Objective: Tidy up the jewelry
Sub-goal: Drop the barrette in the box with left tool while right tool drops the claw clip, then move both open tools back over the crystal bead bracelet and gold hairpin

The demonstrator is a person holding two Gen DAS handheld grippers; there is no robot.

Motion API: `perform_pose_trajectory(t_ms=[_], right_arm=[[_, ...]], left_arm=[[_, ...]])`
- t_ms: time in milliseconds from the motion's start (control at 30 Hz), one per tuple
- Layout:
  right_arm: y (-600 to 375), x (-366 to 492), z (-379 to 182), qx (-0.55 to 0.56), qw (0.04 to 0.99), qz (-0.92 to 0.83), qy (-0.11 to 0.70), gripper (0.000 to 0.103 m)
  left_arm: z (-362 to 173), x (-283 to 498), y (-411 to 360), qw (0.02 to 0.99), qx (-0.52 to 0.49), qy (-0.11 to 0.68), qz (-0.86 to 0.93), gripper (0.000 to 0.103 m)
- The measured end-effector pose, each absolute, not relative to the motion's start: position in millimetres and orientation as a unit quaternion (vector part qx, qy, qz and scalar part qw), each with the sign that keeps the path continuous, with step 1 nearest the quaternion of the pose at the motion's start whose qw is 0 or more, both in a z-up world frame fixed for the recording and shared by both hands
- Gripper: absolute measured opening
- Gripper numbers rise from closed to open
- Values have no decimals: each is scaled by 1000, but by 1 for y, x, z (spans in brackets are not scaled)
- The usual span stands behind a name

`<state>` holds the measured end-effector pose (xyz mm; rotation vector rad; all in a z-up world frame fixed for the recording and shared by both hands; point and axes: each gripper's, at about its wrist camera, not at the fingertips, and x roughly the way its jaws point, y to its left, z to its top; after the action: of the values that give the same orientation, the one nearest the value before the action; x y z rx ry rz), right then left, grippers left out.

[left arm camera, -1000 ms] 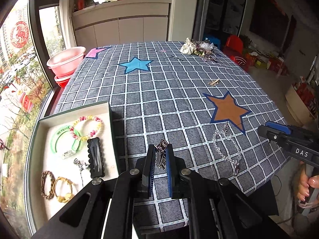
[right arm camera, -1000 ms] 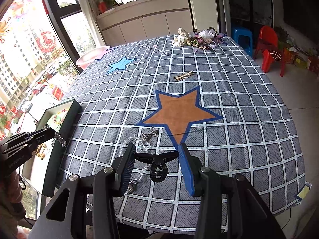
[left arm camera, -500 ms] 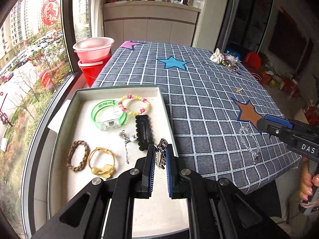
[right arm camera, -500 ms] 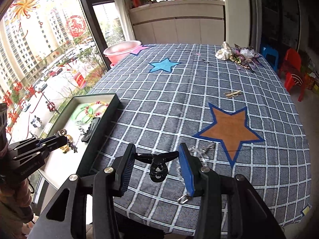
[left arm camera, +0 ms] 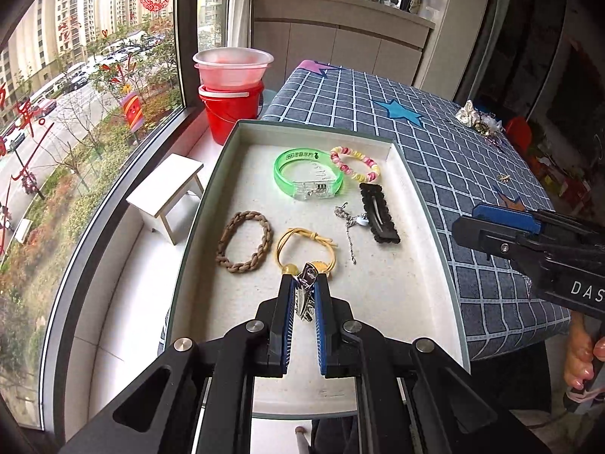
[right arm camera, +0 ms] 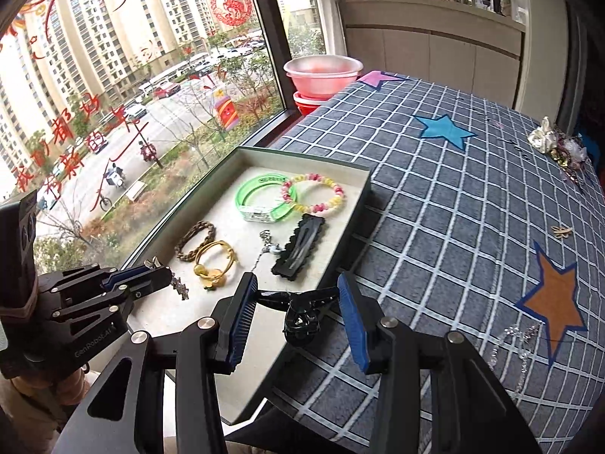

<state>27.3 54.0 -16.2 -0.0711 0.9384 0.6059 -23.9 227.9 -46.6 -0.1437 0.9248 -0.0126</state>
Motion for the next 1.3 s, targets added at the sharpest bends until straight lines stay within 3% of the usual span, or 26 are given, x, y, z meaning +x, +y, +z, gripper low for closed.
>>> perform_pose_trajectory(t_ms=[533,1000,1067,1300], right_arm=[[108,38,-69,-78,808,300,502,47],[128,38,-83,-153,809,281,492,48],[130,37,-82,-154,809,283,492,56],[122,43,-72,-133,815,283,488,67]], left_arm=[[-70,-14,237,877,-71,475,-8,18],[-78,-8,236,871,-69,487,7,18],[-77,-8,237,871,-68,486,10,18],[-72,-9,237,873,-66,482,17,18]])
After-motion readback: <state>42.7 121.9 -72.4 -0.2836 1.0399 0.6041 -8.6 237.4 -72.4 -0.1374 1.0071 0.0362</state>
